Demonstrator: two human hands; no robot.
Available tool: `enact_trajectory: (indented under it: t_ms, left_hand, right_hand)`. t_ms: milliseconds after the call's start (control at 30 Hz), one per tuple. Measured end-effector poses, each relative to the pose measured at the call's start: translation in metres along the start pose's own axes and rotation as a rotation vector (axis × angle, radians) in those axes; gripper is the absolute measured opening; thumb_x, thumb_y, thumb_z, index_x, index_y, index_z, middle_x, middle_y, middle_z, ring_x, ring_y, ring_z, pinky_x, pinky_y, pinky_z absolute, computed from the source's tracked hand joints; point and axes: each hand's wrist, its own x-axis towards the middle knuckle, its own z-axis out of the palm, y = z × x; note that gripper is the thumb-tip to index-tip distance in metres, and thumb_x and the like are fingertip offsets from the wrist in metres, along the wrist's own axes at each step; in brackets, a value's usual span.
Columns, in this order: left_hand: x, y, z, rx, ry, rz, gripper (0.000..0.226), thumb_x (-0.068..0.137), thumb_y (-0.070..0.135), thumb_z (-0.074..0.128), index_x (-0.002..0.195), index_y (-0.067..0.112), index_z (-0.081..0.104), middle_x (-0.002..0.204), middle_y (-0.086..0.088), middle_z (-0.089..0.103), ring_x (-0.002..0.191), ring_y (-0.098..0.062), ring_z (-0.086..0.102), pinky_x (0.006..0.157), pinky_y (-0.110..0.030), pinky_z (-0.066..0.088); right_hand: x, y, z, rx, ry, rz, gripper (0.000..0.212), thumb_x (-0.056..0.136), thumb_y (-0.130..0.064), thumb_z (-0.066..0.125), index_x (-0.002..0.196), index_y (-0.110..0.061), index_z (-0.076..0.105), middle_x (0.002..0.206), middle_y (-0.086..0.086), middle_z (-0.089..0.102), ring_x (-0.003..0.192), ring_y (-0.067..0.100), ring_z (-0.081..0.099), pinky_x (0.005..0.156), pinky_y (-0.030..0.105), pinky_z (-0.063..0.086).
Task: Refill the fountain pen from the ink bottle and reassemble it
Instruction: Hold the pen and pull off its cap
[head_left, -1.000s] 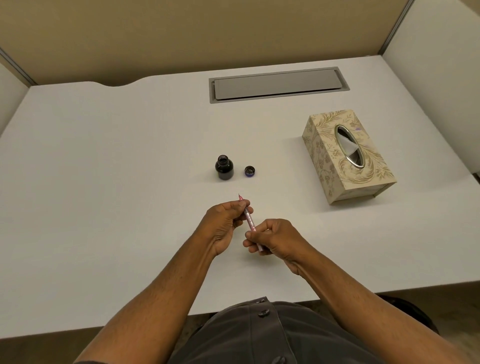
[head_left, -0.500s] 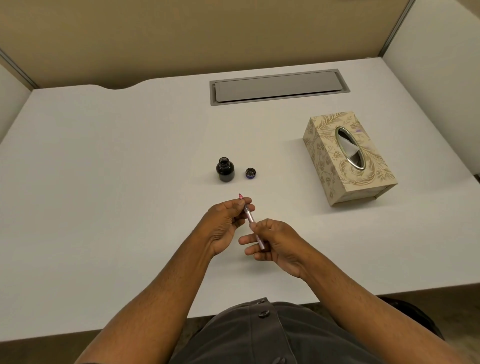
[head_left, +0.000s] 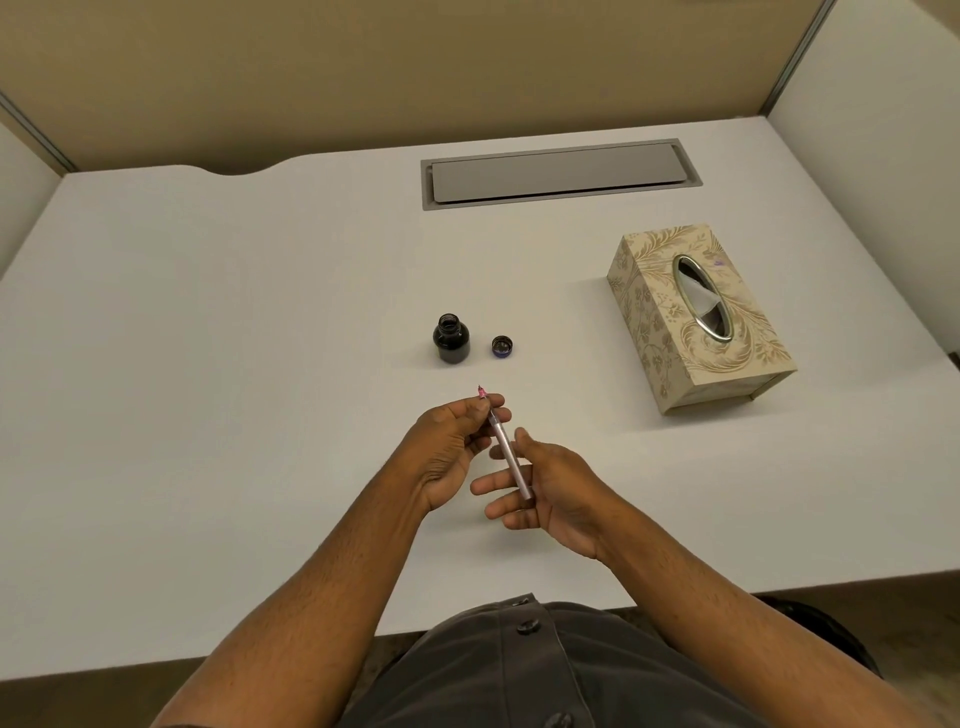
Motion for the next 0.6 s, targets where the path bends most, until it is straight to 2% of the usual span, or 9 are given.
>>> enact_trajectory:
  t_ms: [67, 167, 233, 333, 433, 500, 533, 600]
  left_hand:
    - [0.0003, -0.0005, -0.0003, -0.008, 0.005, -0.004, 0.021, 0.097, 0.013, 0.05, 0.1, 0.01, 0.07, 0.09, -0.003, 0.074, 0.089, -0.011, 0.066, 0.081, -0.024, 0.046]
    - [0.0007, -0.0007, -0.0014, -0.027, -0.001, -0.007, 0.021, 0.097, 0.013, 0.05, 0.101, 0.01, 0.07, 0.09, -0.003, 0.075, 0.088, -0.011, 0.066, 0.082, -0.025, 0.046]
    - [0.0007, -0.0005, -0.0019, -0.033, -0.007, -0.008, 0.02, 0.096, 0.013, 0.051, 0.1, 0.01, 0.07, 0.09, -0.004, 0.075, 0.088, -0.011, 0.066, 0.083, -0.025, 0.046]
    - [0.0012, -0.0014, -0.0021, -0.035, -0.002, -0.005, 0.021, 0.096, 0.013, 0.05, 0.1, 0.009, 0.071, 0.089, -0.004, 0.075, 0.089, -0.012, 0.066, 0.084, -0.025, 0.046]
    - [0.0016, -0.0024, -0.002, -0.038, 0.008, -0.009, 0.021, 0.096, 0.012, 0.05, 0.099, 0.01, 0.071, 0.088, -0.003, 0.075, 0.09, -0.012, 0.065, 0.087, -0.027, 0.046]
    - [0.0017, -0.0026, -0.0018, -0.047, 0.009, -0.009, 0.021, 0.096, 0.012, 0.05, 0.099, 0.01, 0.071, 0.089, -0.003, 0.075, 0.091, -0.013, 0.065, 0.089, -0.029, 0.045]
    - [0.0018, -0.0024, -0.0014, -0.053, 0.006, -0.009, 0.021, 0.096, 0.012, 0.05, 0.099, 0.01, 0.071, 0.088, -0.003, 0.075, 0.091, -0.013, 0.064, 0.089, -0.029, 0.045]
    - [0.0016, -0.002, -0.0009, -0.055, -0.001, -0.009, 0.021, 0.096, 0.012, 0.05, 0.099, 0.009, 0.071, 0.088, -0.004, 0.075, 0.089, -0.013, 0.064, 0.088, -0.028, 0.045]
  right_hand:
    - [0.0005, 0.0002, -0.0006, -0.011, -0.003, -0.006, 0.039, 0.101, -0.044, 0.035, 0.113, -0.012, 0.055, 0.099, 0.014, 0.076, 0.072, 0.024, 0.073, 0.06, 0.03, 0.057]
    - [0.0003, 0.0003, 0.0006, -0.029, -0.006, -0.034, 0.033, 0.097, -0.044, 0.048, 0.114, -0.016, 0.051, 0.099, 0.013, 0.076, 0.074, 0.025, 0.073, 0.062, 0.031, 0.057]
    - [-0.0005, 0.0001, 0.0018, -0.011, -0.013, -0.016, 0.037, 0.097, -0.051, 0.044, 0.119, -0.021, 0.05, 0.1, 0.013, 0.076, 0.075, 0.026, 0.073, 0.061, 0.031, 0.058]
    - [-0.0007, 0.0008, 0.0005, -0.007, -0.014, 0.004, 0.04, 0.102, -0.044, 0.031, 0.118, -0.015, 0.055, 0.1, 0.015, 0.075, 0.075, 0.026, 0.072, 0.062, 0.031, 0.057]
    - [-0.001, 0.0023, -0.0004, -0.027, -0.022, -0.027, 0.032, 0.101, -0.037, 0.038, 0.109, -0.011, 0.056, 0.099, 0.014, 0.075, 0.075, 0.025, 0.072, 0.063, 0.031, 0.057]
    - [-0.0028, 0.0022, 0.0004, -0.028, -0.023, -0.043, 0.027, 0.097, -0.039, 0.048, 0.106, -0.014, 0.053, 0.099, 0.014, 0.076, 0.075, 0.024, 0.072, 0.064, 0.032, 0.057]
    - [-0.0034, 0.0023, 0.0009, -0.026, -0.024, -0.044, 0.031, 0.095, -0.043, 0.051, 0.109, -0.016, 0.053, 0.099, 0.013, 0.076, 0.075, 0.024, 0.072, 0.063, 0.031, 0.057]
    - [-0.004, 0.0025, 0.002, -0.002, -0.032, -0.022, 0.04, 0.095, -0.052, 0.046, 0.118, -0.019, 0.052, 0.1, 0.013, 0.076, 0.075, 0.025, 0.072, 0.061, 0.031, 0.057]
